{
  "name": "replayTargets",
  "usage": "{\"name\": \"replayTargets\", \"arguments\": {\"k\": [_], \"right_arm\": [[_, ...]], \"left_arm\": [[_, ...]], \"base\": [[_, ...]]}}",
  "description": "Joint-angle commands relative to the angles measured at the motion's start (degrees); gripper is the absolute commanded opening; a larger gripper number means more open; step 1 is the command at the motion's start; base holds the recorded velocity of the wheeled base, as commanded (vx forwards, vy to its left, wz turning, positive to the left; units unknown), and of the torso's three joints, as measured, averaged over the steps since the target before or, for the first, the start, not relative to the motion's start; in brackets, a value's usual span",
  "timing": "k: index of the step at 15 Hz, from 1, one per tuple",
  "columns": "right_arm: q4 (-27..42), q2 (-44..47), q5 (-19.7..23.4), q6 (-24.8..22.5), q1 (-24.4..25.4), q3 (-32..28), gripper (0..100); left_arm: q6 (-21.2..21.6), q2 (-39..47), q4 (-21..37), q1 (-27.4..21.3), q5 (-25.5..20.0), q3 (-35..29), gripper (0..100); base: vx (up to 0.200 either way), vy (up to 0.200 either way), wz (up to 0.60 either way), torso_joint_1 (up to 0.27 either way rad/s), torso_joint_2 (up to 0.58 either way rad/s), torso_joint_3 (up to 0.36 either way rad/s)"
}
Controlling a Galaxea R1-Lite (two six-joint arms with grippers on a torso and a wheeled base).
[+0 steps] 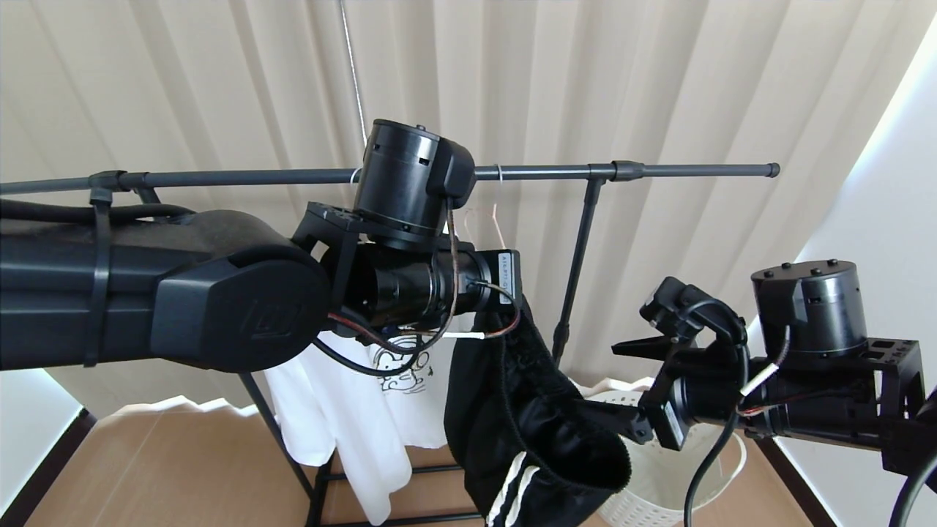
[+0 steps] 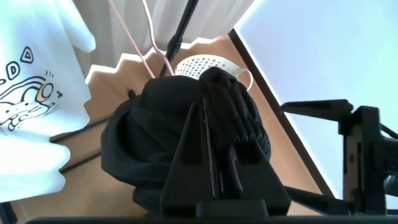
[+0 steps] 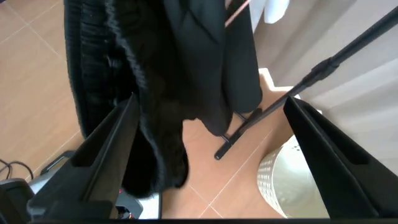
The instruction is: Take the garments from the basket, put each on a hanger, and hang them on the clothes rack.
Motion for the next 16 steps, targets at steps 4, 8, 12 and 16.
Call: {"name": "replayTargets", "arguments": {"k": [4,8,12,16], "right_arm": [[-4.0,4.1,3.1,-0.1,0.0,2.4,100],[-7.7,9.0,3.2,0.1,0.3,2.7,100],[-10.6,10.4,3.1,0.1,1.2,3.7,100],[-10.7,10.5,3.1,0.1,1.2,3.8,100]], "left_arm": [[0.0,-0.2,-0.1,-1.0,0.0,-0.3,0],[-0.1,-0.3,-0.1,-1.2,0.0,0.0,0],[-0.1,-0.6,-0.1,-1.2,0.0,0.1,0],[-0.1,-0.7,-0.1,-1.3,0.0,0.2,0]], "base": [[0.0,0.0,0.0,0.0,0.0,0.0],[0.0,0.0,0.0,0.0,0.0,0.0],[0.0,0.0,0.0,0.0,0.0,0.0],[0.0,0.0,0.0,0.0,0.0,0.0]]}}
